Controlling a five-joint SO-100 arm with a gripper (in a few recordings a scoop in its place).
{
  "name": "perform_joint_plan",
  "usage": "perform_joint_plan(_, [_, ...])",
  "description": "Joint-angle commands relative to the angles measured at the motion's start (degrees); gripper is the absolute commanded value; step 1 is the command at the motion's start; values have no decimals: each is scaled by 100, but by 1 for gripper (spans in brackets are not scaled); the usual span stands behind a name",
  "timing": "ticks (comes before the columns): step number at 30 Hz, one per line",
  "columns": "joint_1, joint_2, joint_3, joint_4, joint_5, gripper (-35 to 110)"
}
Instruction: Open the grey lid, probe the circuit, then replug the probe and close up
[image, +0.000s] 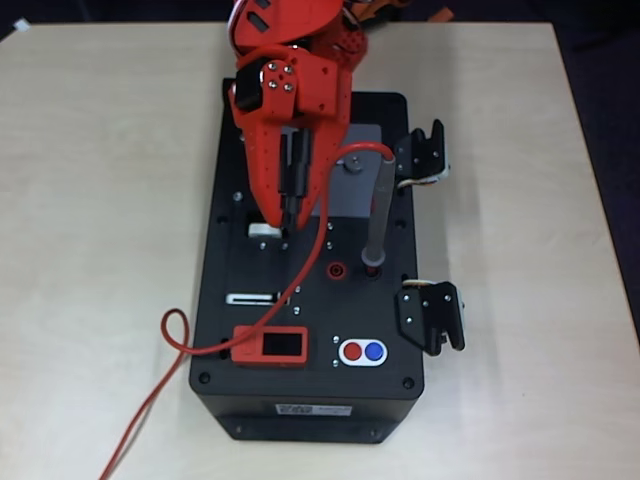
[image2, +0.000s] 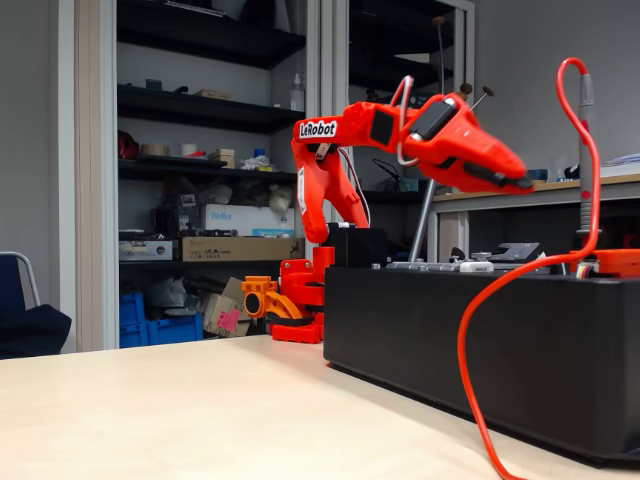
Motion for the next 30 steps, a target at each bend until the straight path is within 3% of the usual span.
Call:
perform_joint_plan(1, [-88, 396, -422, 237, 563, 0])
perform_joint_plan(7, [-343, 853, -404, 431, 1978, 0])
perform_joint_plan(13, [-650, 1740, 492, -264, 3753, 0])
perform_joint_plan(30, [-519, 3973, 3384, -4482, 6671, 0])
